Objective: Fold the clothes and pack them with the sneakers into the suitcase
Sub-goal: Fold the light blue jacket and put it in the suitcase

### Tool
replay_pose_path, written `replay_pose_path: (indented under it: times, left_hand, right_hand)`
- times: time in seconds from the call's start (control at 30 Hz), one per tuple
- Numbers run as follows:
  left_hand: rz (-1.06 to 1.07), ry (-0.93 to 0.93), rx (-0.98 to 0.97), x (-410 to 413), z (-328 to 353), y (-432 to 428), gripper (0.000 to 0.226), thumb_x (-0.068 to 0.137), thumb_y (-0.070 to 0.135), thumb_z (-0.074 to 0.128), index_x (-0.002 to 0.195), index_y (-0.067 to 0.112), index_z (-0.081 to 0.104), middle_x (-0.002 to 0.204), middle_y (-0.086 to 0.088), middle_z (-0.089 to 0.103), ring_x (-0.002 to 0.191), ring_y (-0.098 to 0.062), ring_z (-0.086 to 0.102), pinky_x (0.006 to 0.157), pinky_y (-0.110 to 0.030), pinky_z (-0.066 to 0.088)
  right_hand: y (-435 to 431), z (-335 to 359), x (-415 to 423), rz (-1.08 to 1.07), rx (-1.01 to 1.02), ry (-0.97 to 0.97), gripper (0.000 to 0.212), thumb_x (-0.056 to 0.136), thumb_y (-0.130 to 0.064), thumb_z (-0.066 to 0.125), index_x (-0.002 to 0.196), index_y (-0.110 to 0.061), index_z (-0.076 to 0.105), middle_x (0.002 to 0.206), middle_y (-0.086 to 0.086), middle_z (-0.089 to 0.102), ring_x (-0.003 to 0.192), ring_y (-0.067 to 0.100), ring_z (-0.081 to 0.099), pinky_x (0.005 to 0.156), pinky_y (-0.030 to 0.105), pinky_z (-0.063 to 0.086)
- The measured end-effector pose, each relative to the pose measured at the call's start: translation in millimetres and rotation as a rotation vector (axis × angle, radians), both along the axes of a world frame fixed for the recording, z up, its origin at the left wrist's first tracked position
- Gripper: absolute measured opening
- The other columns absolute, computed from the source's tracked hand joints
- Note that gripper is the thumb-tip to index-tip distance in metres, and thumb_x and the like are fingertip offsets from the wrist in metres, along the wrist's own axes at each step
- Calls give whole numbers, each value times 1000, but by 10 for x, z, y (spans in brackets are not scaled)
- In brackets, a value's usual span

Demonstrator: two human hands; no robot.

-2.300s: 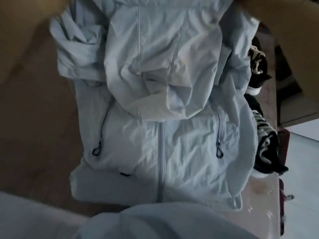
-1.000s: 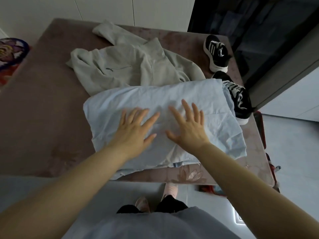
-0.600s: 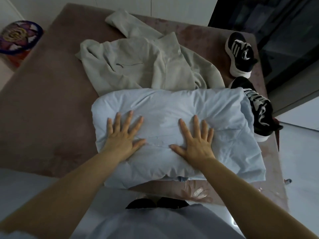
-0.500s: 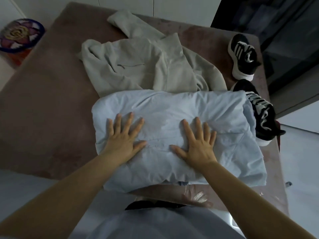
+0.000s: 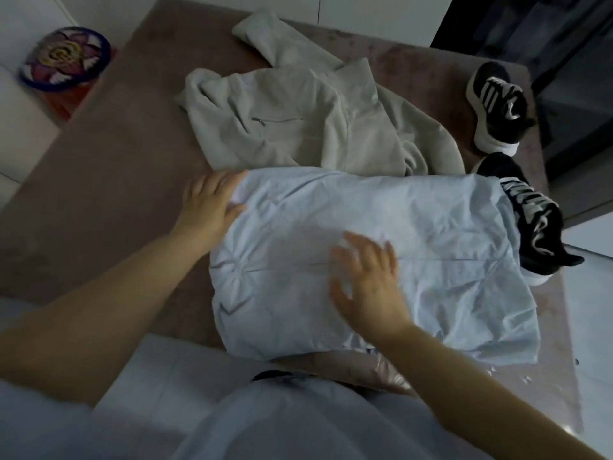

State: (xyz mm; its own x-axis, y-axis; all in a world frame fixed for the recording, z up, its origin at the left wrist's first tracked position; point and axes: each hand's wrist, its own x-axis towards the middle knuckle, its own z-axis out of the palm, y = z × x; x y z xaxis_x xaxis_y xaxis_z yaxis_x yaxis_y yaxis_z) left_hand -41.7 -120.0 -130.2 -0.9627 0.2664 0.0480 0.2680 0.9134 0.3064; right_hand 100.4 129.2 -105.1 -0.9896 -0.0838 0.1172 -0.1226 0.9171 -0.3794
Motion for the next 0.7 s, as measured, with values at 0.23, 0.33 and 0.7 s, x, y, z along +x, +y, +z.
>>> replay_pose_path:
  times: [0.23, 0.33, 0.7]
  left_hand:
    - [27, -482, 187, -391, -95, -130, 68, 88, 37, 59, 146, 20, 26, 149, -9, 32, 135, -27, 33, 113, -40, 27]
    - [6, -447, 98, -409, -129, -81, 53, 86, 40, 60, 130, 13, 48, 133, -11, 50, 122, -30, 46, 103, -40, 37]
    - [-18, -249, -6, -323, 172, -36, 25, 93, 31, 53, 87, 7, 51, 103, -19, 57, 101, -34, 52, 74, -31, 32]
  right_hand:
    - [-1340, -292, 366, 504, 180, -607, 77, 88, -56, 45, 146, -37, -2, 155, 10, -12, 140, 43, -2, 112, 58, 5]
    - [-1407, -384, 327, 488, 299, -630, 70, 93, -54, 38, 147, -35, -2, 153, 11, -23, 139, 45, -8, 111, 61, 5]
    - [-1500, -456, 197, 252, 420, -161, 24, 44, -18, 72, 66, -23, 63, 62, 1, 58, 40, 16, 51, 32, 17, 34]
